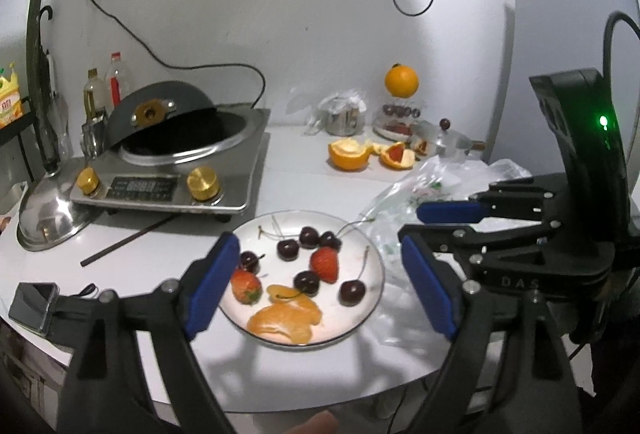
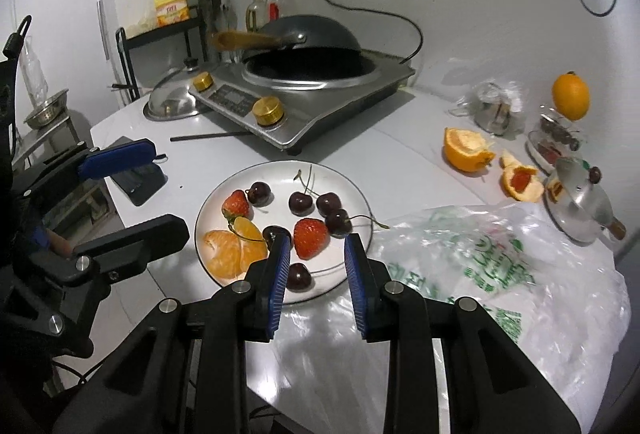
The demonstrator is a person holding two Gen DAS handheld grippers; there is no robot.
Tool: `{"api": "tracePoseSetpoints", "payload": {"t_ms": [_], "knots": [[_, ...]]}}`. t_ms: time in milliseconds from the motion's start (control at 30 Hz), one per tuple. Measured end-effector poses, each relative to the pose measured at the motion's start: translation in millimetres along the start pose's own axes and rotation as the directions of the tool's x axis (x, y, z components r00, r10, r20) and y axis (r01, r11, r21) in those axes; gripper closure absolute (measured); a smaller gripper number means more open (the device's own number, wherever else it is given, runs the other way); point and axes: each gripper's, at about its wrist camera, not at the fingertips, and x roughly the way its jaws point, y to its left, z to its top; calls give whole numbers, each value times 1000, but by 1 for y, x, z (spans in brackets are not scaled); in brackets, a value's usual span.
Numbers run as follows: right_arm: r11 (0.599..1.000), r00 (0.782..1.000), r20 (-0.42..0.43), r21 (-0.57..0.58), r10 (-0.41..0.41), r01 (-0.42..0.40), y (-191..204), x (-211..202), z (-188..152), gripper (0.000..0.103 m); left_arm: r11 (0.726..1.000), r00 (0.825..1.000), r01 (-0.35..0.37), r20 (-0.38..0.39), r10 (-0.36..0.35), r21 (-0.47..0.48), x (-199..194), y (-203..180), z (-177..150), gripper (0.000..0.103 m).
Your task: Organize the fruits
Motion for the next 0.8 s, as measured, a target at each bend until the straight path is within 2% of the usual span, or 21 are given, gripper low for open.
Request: {"api": "tracePoseSetpoints", "payload": {"t_ms": [167, 333, 467, 533, 767, 800], "knots": [[1000, 999, 41, 11, -16, 15, -3, -26, -6, 73, 1000, 1000, -6, 22, 5, 6, -16, -14, 5, 19], [999, 996, 83, 24, -37, 36, -6, -52, -13, 73, 999, 999, -26, 35, 27, -34, -33, -24, 16, 19], [998, 990, 124, 33, -63, 59, -8, -75, -17, 72, 999, 997, -41, 67, 42, -18, -49, -36, 21, 19], [997, 986, 150, 40, -76, 71, -8, -88, -17, 64, 998, 995, -60, 79, 60, -8, -56, -44, 24, 19], [991, 963, 239, 71, -126, 112, -12, -133, -19, 64, 998, 988, -67, 143, 65, 11, -81, -61, 37, 18], [990, 959, 251, 75, -132, 117, -13, -139, -20, 63, 997, 985, -77, 154, 73, 19, -86, -64, 40, 13]]}}
